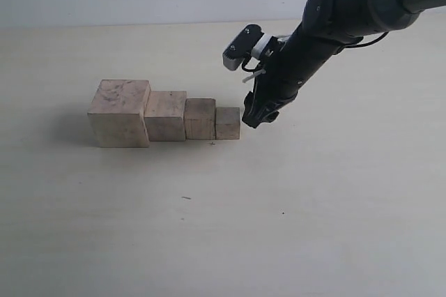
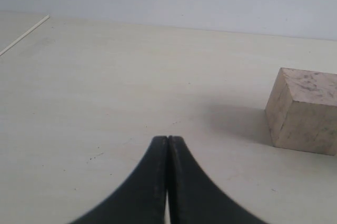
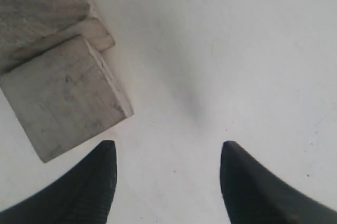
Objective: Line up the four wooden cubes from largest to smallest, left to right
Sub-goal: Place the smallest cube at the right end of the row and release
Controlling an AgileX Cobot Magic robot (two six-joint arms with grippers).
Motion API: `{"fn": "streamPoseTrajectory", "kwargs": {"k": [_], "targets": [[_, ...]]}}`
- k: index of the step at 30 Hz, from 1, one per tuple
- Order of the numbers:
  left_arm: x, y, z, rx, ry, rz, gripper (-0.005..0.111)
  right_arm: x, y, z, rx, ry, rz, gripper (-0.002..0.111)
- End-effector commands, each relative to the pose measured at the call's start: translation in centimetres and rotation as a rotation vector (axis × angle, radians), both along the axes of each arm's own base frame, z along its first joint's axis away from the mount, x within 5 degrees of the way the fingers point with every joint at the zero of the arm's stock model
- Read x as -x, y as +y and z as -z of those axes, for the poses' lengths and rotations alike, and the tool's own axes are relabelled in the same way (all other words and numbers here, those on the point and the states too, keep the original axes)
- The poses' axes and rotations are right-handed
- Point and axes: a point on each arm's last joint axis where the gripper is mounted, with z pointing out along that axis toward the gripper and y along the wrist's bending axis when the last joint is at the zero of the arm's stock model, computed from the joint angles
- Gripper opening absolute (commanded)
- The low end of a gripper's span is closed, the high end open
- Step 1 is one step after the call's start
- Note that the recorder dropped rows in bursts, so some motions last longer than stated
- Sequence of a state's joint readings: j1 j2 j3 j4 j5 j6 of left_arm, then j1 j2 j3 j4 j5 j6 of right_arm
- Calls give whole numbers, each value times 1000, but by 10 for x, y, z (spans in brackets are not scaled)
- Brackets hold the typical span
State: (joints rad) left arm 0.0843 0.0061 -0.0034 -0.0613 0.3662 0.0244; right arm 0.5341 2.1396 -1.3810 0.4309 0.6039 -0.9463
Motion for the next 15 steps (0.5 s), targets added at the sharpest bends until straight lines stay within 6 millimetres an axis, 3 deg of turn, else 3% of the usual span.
{"fn": "streamPoseTrajectory", "kwargs": {"k": [1,15], "targets": [[0,0,0,-4,-16,5,0,1,1,-4,-15,9,13,55],[0,0,0,-4,-16,5,0,1,3,-5,-47,13,43,55]]}}
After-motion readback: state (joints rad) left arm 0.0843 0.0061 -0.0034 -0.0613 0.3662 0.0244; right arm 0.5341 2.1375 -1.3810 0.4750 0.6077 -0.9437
